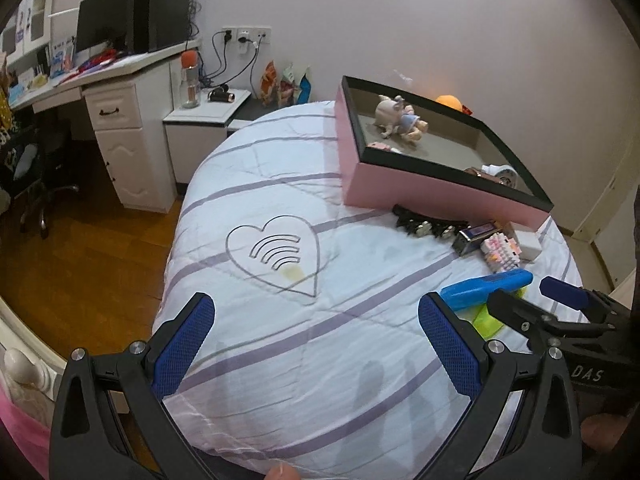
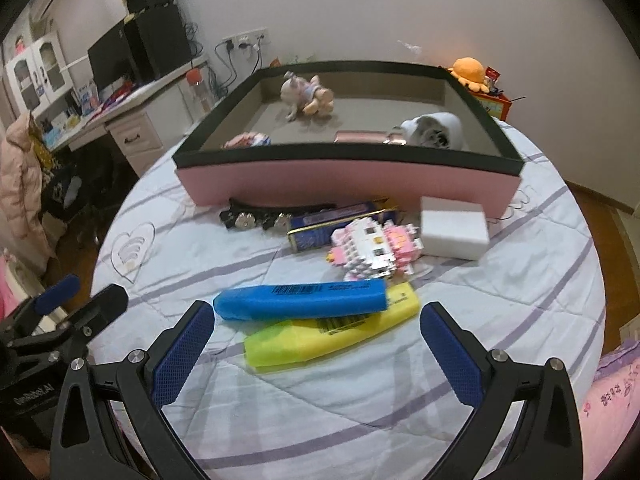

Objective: Organize rigid objects
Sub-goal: 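Reach the right gripper to the yellow highlighter and close on it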

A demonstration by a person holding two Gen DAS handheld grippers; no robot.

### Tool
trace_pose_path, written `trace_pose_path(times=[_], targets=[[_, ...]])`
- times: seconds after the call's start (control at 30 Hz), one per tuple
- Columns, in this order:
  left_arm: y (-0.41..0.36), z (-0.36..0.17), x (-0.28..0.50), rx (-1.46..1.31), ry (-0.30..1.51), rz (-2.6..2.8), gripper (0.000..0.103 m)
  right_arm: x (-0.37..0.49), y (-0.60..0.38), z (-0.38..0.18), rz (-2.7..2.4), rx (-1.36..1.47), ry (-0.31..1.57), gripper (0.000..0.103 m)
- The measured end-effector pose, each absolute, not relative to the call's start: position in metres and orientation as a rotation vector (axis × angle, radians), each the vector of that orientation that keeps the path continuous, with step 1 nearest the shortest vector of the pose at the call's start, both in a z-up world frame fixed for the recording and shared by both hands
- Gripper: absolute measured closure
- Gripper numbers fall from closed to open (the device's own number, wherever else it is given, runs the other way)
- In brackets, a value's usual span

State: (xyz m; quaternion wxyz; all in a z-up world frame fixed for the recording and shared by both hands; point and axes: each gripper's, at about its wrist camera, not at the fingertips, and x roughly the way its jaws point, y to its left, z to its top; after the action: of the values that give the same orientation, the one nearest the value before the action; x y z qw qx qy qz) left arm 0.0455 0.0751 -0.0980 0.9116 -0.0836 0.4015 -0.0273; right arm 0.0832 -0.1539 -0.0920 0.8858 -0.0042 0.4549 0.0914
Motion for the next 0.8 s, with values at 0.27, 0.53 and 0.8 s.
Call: trace_pose_path(times=[0.27, 0.53, 0.8], targets=[[0.078, -0.102, 0.045, -0.184, 0.832, -0.062, 0.0, 0.082, -0.164, -0.108, 0.138, -0.023, 0.99, 0.0], [0.065, -0.103, 0.046, -0.16, 0.843, -0.083, 0.0, 0.075, -0.175, -0.11, 0.148, 0.023, 1.003, 0.0], [0.059, -0.103, 0.046, -0.148, 0.846, -0.092, 0.0, 0.079, -0.162, -0.112, 0.081, 0.021, 0.988, 0.0]])
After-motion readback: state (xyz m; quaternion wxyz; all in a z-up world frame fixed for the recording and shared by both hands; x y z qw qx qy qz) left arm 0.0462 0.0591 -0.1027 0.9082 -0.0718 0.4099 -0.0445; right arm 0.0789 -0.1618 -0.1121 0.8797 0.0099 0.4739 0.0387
